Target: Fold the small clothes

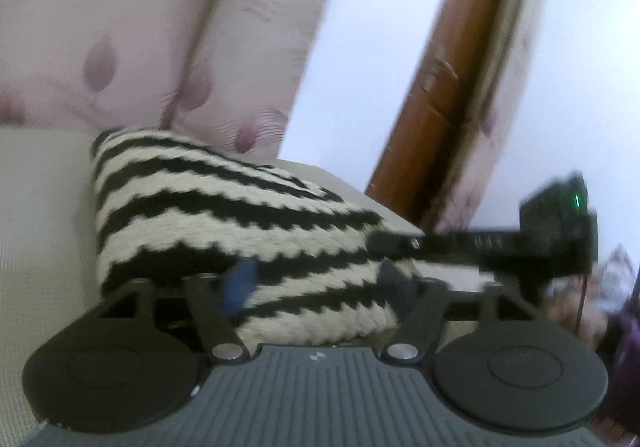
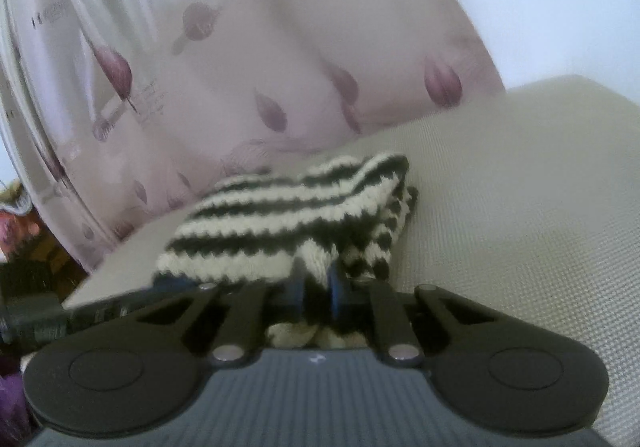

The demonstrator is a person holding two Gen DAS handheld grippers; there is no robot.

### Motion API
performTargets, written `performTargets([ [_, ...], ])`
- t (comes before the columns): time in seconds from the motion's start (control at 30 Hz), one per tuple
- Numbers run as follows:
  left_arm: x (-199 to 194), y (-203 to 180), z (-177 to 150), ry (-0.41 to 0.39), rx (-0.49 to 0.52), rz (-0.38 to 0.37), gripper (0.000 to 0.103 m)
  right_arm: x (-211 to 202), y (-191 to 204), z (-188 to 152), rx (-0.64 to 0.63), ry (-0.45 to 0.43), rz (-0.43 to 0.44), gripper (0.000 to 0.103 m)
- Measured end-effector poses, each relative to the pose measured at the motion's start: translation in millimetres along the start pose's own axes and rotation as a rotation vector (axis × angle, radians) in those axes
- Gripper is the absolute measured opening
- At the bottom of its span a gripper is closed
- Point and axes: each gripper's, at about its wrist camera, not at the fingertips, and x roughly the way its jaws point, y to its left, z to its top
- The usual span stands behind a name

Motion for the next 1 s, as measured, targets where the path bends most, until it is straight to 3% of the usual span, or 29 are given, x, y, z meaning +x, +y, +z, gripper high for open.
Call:
performTargets([
  [0.07,1,-6,-1,0.004,0.034,0.005,0.079,0,1,-1,-0.017,0.003,-0.02,0.011],
  [0.2,-1,-1,0,-0.009,0.002,-0.006,0.079,5,-4,-3,0.003,0.039,-0.048,0.011],
  [0.37,-5,-1,-1,-0.015,-0.003,-0.007,0.08,7,-5,-2,0.019,0.049,-0.023,0.016],
  [0.47,-8,-1,0,-0.025,-0.008,-0.008,0.083,3,-5,0,0.043,0.043,-0.007,0.029],
  [0.5,-8,-2,0,-0.025,-0.009,-0.009,0.083,1,-4,1,0.034,0.039,-0.02,0.041],
  [0.53,-8,-2,0,-0.026,-0.01,-0.009,0.084,-2,-3,2,0.021,0.03,-0.042,0.062],
  [0.6,-8,-2,-1,-0.027,-0.01,-0.01,0.084,-5,-4,4,0.013,0.027,-0.055,0.079],
  [0.7,-8,-1,-1,-0.029,-0.014,-0.012,0.084,1,-4,6,0.01,0.051,-0.051,0.079],
  [0.77,-9,0,-1,-0.034,-0.018,-0.01,0.084,12,-1,9,-0.01,0.091,-0.055,0.062],
  [0.8,-10,0,-2,-0.04,-0.02,-0.006,0.084,20,0,10,-0.016,0.12,-0.055,0.038],
  [0.9,-16,2,-3,-0.082,-0.04,0.023,0.084,31,14,15,-0.039,0.109,-0.038,0.023],
  [1.0,-22,7,-5,-0.114,-0.074,0.04,0.088,32,24,26,0.035,0.047,0.105,0.02],
])
